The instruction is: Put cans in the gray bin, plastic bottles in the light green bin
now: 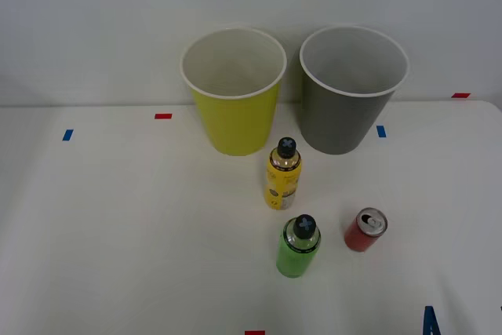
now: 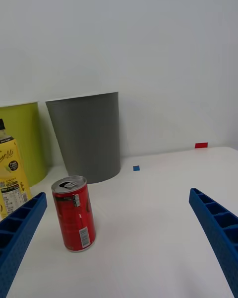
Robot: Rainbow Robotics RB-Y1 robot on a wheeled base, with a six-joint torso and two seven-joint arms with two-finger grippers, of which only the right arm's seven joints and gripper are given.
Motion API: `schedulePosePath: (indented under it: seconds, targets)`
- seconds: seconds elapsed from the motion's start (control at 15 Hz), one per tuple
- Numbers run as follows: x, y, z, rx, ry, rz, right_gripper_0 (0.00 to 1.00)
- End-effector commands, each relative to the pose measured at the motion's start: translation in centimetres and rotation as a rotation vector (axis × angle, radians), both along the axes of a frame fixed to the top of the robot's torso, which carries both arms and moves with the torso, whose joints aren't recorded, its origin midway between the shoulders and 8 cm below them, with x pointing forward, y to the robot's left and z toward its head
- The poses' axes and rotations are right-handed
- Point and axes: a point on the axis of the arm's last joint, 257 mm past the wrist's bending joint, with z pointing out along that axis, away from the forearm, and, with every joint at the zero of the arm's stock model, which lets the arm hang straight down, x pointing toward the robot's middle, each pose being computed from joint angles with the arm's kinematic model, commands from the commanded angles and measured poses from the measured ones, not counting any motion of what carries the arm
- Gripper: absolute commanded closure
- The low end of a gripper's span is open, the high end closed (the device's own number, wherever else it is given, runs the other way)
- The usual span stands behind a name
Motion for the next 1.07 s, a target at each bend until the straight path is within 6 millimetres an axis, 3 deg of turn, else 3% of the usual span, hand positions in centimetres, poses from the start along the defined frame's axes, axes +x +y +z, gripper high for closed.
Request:
schedulePosePath:
  seconds: [0.07,0.4,1.07]
  targets:
    - [0.2,0.7,-0.2,-0.068,0.013,0.071,0.00]
    - [0.4,1.0,-0.3,-0.110,0.024,0.134,0.00]
    - [2.9,2.7,-1.4,-0.070,0.055,0.158,0.00]
